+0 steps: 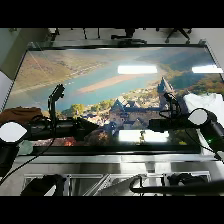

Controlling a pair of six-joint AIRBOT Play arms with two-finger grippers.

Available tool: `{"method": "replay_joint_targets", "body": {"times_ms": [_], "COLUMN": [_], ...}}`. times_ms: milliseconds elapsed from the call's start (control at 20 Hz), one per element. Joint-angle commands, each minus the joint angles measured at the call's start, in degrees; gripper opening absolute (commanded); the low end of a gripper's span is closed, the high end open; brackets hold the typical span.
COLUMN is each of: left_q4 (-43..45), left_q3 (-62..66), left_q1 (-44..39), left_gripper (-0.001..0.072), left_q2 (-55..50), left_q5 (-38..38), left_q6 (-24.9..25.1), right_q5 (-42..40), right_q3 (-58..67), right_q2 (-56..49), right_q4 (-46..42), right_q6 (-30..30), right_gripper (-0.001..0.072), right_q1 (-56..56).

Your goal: Fold the shirts.

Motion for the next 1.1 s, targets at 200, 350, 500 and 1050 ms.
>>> {"method": "replay_joint_targets", "body": {"times_ms": [200,350,500,1050], "left_q4": [0.74,15.76,35.8,51.23], "left_q3": [0.46,5.77,10.6,10.8], "left_q1": [1.03,8.26,19.28,49.9], "left_gripper": [0.0016,0.002,0.0715,0.0715], "left_q2": [0.04,0.07,0.02,-28.48], "left_q5": [-1.84,-6.95,-8.07,5.84], "left_q6": [-0.04,-6.32,-10.43,6.16], "right_q5": [0.02,0.0,0.02,0.02], "right_q3": [-0.02,-0.02,-0.02,-0.02], "right_q2": [0.04,0.04,0.04,0.04], "right_q4": [0.0,0.0,0.0,0.0], "right_q6": [0.02,0.02,0.02,0.02], "right_gripper": [0.0022,0.0022,0.0022,0.0022], "right_q1": [0.04,0.04,0.04,0.04]}}
